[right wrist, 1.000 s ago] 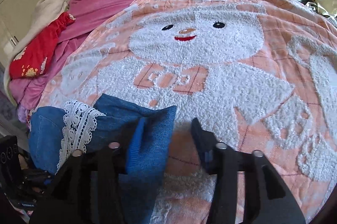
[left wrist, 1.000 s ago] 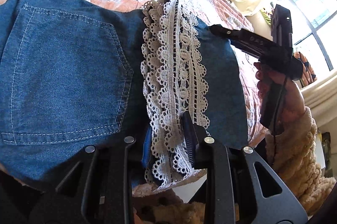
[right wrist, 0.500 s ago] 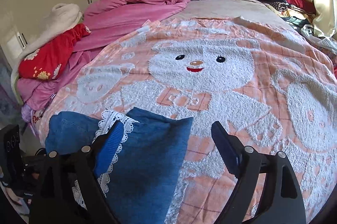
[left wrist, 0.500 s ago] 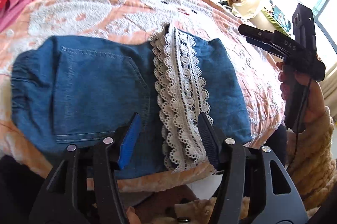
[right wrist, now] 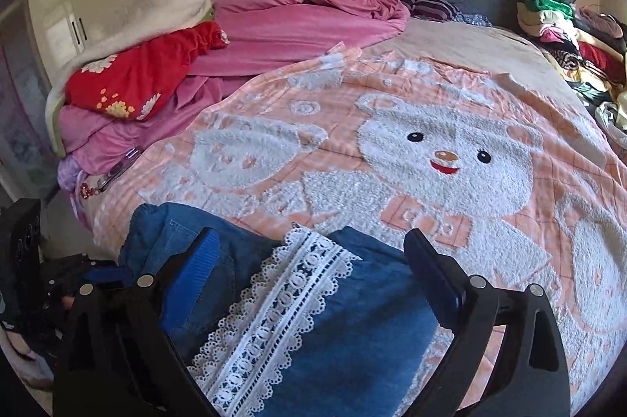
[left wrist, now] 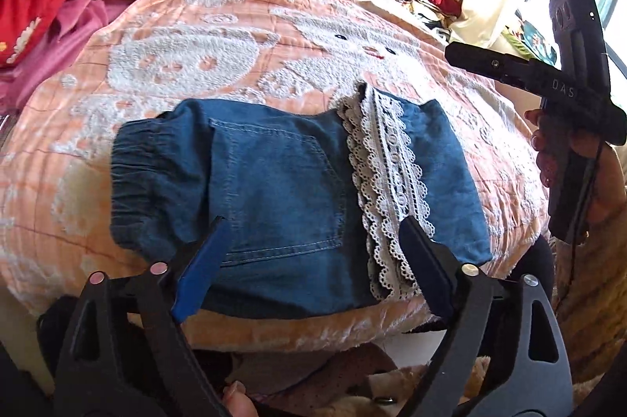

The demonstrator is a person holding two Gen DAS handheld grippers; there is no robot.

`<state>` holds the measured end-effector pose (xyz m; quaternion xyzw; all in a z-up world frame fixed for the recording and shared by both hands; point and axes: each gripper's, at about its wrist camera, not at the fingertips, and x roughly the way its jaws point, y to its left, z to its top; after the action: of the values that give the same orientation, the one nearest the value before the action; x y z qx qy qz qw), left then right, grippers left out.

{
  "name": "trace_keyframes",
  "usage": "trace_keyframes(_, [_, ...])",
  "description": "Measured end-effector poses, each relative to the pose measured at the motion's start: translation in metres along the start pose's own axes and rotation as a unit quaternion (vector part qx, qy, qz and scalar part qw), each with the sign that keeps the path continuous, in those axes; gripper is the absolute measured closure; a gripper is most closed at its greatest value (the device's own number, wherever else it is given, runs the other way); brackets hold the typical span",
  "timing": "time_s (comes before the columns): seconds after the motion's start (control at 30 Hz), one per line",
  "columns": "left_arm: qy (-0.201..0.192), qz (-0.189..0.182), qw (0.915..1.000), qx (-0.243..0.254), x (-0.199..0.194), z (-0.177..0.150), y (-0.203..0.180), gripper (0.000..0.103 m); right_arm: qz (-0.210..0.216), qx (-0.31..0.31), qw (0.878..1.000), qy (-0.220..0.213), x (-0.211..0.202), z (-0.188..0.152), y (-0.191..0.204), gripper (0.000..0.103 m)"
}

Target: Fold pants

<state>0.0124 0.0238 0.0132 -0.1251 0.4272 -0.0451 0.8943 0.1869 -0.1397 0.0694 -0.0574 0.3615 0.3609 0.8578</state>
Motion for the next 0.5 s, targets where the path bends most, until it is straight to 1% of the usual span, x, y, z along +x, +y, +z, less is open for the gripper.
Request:
trace_keyframes(0.07, [-0.006, 0.006, 1.0000, -0.005, -0.005, 0.000, 0.005, 0.013, 0.007, -0.010, 1.000, 0.002, 0.004, 0.004, 0.010, 0.008])
trace_keyframes(0.17, [-0.011, 0.013, 0.9998, -0.013, -0.010, 0.001, 0.015, 0.010, 0.016, -0.022, 1.000, 0.007, 0.012, 0.008, 0.025, 0.008])
trace_keyframes(0.3, [-0.019, 0.031, 0.9991, -0.023, -0.017, 0.000, 0.027, 0.010, 0.024, -0.038, 0.999, 0.019, 0.023, 0.012, 0.041, 0.008])
trace_keyframes(0.5, [-0.025, 0.041, 0.9978, -0.045, -0.023, -0.003, 0.046, 0.010, 0.037, -0.065, 0.996, 0.039, 0.042, 0.017, 0.064, 0.008])
